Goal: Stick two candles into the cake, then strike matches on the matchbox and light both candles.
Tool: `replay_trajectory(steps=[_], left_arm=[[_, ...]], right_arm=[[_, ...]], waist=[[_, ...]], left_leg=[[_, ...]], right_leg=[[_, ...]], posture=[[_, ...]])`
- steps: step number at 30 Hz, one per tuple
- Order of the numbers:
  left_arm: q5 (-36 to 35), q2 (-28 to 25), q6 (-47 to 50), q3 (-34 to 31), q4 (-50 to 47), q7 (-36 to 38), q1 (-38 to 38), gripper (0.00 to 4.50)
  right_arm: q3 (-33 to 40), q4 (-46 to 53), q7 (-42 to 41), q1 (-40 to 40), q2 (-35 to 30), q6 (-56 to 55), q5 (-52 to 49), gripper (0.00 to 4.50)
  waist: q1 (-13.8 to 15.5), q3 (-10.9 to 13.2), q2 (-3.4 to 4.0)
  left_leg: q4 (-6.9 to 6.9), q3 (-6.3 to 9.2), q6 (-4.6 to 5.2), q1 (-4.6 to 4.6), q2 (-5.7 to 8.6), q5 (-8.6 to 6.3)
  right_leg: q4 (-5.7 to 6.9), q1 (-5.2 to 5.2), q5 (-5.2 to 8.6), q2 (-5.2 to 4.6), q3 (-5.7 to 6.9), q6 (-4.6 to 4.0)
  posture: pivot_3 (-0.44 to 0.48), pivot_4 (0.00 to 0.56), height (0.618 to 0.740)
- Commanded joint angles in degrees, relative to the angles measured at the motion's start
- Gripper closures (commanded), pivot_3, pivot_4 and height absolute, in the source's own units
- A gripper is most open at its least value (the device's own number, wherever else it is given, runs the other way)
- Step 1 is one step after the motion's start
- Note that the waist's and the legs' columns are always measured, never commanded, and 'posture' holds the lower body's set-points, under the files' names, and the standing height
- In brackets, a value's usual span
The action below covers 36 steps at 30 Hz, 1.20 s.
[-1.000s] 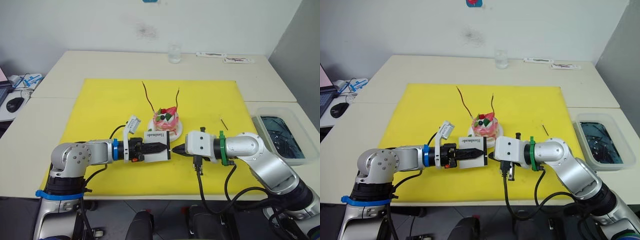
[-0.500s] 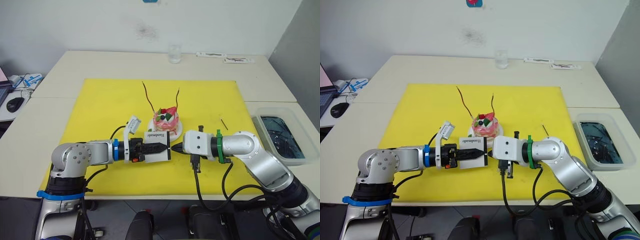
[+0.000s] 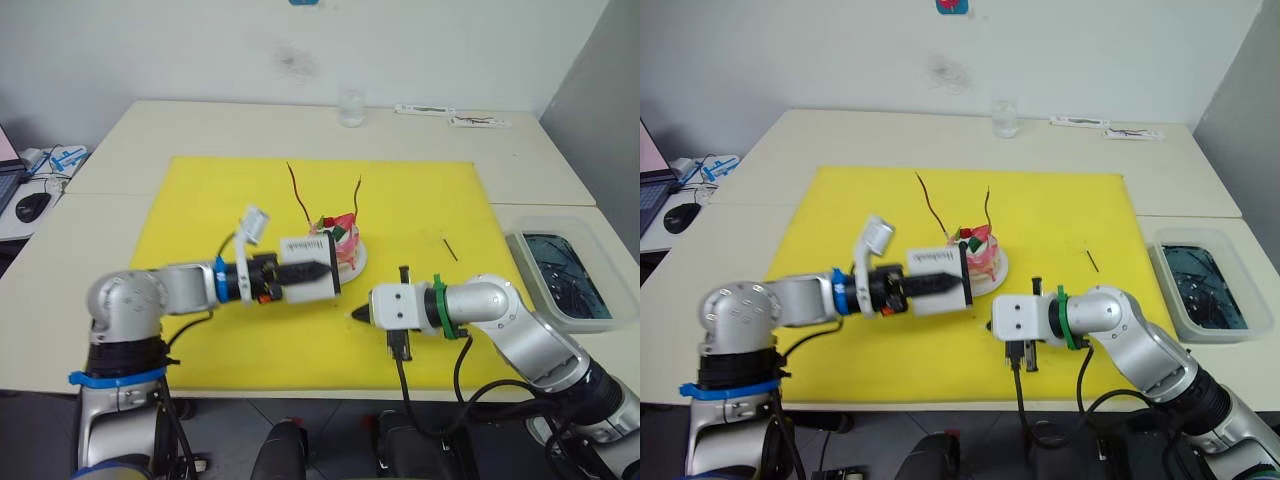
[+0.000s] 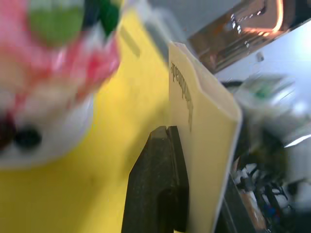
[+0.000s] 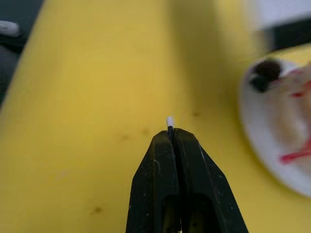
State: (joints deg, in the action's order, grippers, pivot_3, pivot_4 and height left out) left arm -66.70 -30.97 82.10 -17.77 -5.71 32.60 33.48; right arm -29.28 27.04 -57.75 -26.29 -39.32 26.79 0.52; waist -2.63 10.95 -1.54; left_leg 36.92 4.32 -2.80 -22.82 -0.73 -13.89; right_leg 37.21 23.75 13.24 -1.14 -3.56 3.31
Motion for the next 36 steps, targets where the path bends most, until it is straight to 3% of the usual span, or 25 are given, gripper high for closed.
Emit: replay_trajectory(steps=[1,6,15,25,36], left_arm=[[-2.9,-2.2,1.7,-2.8,-1.8,-1.1,-0.2,4.5],[-3.0,-6.8,2.2,-3.1,-5.3,-0.6,-4.6,4.5],[-1.1,-7.8,-1.5,-0.6,-9.4,-0.5,-11.9,4.5],[5.3,-6.2,-9.2,5.1,-10.6,0.6,-17.1,4.5],[6.2,-4.8,-10.5,7.1,-10.6,1.5,-16.6,4.5]], right_arm=[[3.6,4.7,-0.9,-1.7,0.8,2.2,-3.4,4.49],[9.0,6.9,-0.4,-3.3,1.9,7.9,-8.8,4.49],[12.3,5.8,2.6,-6.3,3.4,11.8,-11.9,4.49],[13.1,-1.4,12.6,-19.1,14.5,17.2,-11.2,4.49],[10.5,-14.7,24.5,-27.6,25.5,11.2,-3.2,4.49]], waist=[[-0.2,0.0,0.0],[-0.2,0.0,0.0],[0.3,0.0,0.0],[0.3,0.0,0.01],[0.2,0.0,0.01]], left_leg=[[-0.01,0.0,0.0,0.01,0.0,0.0],[0.0,0.06,0.0,0.01,0.0,0.0],[-0.01,0.06,0.0,0.01,0.0,0.0],[-0.02,0.03,-0.01,0.0,-0.02,0.0],[-0.08,-0.01,-0.01,-0.04,-0.02,0.0]], right_leg=[[0.0,-0.01,0.0,0.0,0.0,0.0],[0.03,-0.02,0.0,0.0,0.04,0.0],[0.01,-0.02,0.02,-0.01,0.06,-0.04],[0.03,0.02,0.0,0.0,0.03,-0.07],[0.03,0.1,-0.16,0.0,0.02,-0.36]], posture=[[0.0,0.15,0.74],[0.0,0.15,0.74],[0.0,0.15,0.74],[0.0,0.15,0.74],[0.0,0.15,0.74]])
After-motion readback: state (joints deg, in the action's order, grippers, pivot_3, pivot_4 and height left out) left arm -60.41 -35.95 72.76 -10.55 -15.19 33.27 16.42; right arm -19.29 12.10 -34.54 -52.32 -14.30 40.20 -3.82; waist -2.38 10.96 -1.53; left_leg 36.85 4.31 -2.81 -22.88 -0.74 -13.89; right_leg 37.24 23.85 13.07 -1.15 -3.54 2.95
